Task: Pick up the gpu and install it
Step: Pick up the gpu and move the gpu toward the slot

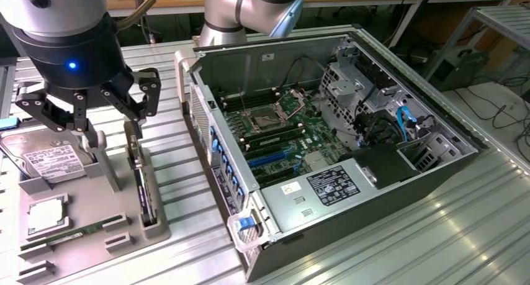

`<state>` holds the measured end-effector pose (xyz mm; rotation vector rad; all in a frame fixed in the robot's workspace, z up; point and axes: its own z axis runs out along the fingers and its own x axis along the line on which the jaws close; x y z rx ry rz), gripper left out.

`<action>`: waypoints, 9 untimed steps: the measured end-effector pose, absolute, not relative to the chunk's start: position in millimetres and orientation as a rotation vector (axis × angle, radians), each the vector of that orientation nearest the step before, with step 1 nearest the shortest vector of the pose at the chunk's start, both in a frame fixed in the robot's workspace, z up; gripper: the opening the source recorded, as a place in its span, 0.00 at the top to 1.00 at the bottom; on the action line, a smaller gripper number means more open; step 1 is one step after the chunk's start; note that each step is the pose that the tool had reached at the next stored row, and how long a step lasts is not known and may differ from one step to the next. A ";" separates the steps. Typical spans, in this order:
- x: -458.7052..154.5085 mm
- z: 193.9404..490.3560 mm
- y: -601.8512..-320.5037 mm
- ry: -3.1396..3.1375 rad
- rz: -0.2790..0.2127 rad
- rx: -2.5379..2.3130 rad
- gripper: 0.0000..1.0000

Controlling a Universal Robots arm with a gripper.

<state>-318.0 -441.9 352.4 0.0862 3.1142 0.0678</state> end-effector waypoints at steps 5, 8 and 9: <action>-318.0 348.2 -442.7 3.114 0.068 0.085 0.40; -318.0 345.8 -443.1 3.114 0.068 0.085 0.40; -318.0 345.0 -443.5 3.114 0.068 0.084 0.40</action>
